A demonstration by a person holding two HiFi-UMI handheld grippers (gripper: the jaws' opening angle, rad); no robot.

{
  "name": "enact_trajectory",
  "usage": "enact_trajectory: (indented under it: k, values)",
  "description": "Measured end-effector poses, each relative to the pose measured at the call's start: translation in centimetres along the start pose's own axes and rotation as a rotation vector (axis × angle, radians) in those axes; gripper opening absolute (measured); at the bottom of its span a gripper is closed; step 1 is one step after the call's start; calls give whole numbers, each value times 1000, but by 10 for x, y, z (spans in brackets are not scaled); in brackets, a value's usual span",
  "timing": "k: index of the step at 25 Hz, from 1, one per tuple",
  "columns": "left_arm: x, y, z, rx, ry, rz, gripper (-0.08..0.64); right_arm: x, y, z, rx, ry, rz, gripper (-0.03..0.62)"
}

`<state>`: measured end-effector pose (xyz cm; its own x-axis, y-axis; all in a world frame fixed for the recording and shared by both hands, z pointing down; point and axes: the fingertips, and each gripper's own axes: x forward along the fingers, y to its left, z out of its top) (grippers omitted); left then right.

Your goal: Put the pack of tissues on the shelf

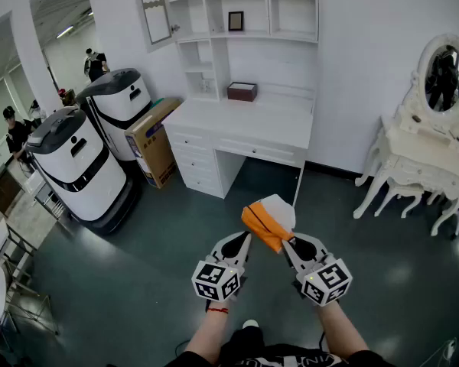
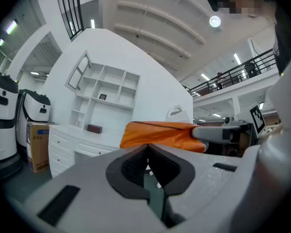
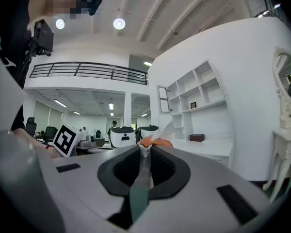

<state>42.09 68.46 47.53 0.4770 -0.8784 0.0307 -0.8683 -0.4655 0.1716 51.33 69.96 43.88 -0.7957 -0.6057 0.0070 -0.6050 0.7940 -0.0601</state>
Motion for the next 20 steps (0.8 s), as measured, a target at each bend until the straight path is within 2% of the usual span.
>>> enact_trajectory:
  k: [3,11,20]
  values:
    - [15,32,6,-23,10,12,6,32,-11,-2,6,15,5,28]
    - [52,93,23,-11,24,0,6,99,-42,3,27,2,-18,28]
    - [89,116,30,-33,16,-19,6,127,-72,3,28,23,-58,28]
